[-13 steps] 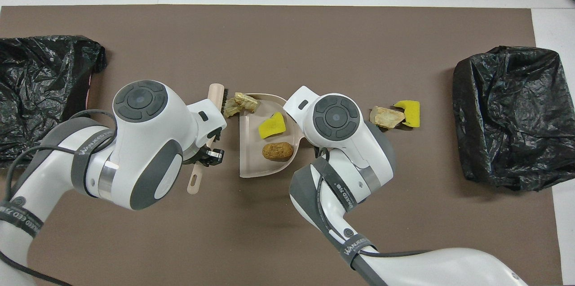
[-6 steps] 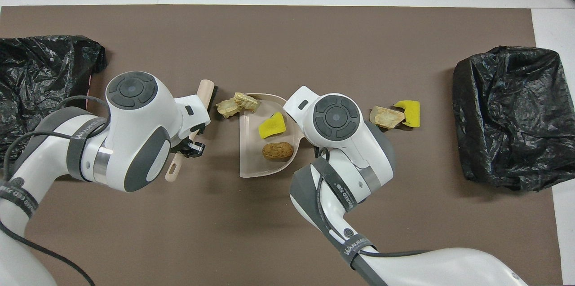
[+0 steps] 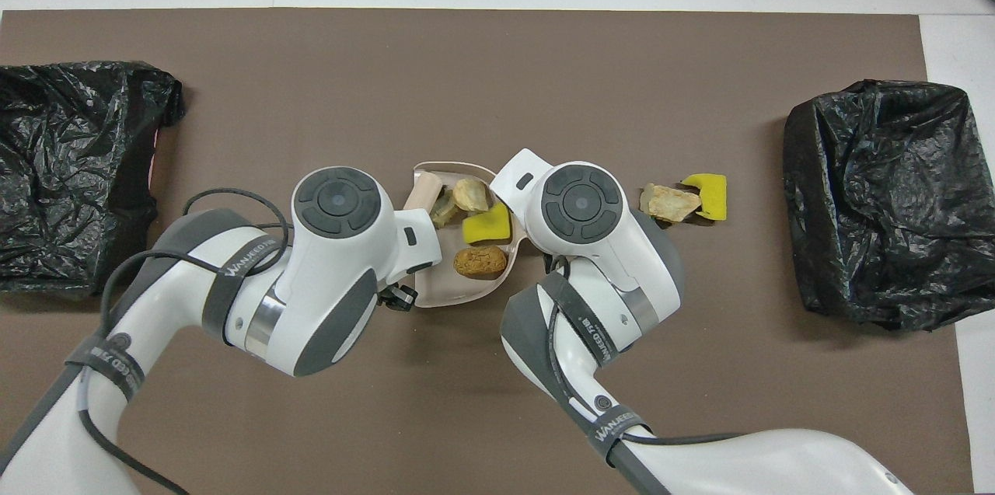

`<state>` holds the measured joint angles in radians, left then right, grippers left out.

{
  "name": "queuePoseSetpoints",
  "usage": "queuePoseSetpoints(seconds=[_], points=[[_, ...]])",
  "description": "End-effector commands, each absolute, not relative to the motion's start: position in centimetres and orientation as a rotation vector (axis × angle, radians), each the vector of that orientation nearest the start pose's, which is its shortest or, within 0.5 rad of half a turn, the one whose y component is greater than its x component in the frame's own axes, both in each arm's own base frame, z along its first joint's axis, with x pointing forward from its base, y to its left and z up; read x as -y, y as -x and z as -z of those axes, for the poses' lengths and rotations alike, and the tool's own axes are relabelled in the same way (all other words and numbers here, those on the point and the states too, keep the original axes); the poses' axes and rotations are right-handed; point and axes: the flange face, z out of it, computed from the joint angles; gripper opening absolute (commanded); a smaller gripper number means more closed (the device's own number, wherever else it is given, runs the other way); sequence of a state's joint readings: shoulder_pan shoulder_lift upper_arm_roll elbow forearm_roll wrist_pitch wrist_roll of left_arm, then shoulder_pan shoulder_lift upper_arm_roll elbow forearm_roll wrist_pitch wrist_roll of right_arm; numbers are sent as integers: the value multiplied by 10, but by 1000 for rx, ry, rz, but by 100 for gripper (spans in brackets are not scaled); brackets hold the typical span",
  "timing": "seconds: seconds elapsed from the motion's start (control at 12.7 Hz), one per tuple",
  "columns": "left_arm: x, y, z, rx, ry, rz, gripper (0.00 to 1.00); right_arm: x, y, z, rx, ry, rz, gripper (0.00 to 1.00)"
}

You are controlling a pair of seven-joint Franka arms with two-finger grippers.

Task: Sweep and dump trash in bin
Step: 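Sweep the sponges and chunks into the dustpan with the left gripper's brush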

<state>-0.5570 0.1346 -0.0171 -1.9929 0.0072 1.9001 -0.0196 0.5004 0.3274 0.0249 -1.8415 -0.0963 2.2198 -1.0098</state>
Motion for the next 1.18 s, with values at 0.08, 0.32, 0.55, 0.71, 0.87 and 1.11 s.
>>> queuePoseSetpoints(seconds=[0.08, 0.32, 0.55, 0.71, 0.87, 1.11], points=[[329, -440, -403, -823, 2978, -342, 0, -317, -553, -341, -2157, -2182, -42, 0], [326, -435, -426, -744, 3016, -326, 0, -314, -555, -341, -2159, -2181, -40, 0], [310, -428, -442, -448, 3039, -365, 0, -312, -558, -346, -2158, -2179, -53, 0], [292, -427, -466, -262, 3059, -352, 0, -308, -560, -353, -2156, -2178, -58, 0], [279, -415, -476, -211, 3030, -411, 0, -297, -566, -365, -2147, -2182, -79, 0], [273, -390, -462, -143, 3030, -394, 0, -274, -578, -399, -2191, -2151, -61, 0]])
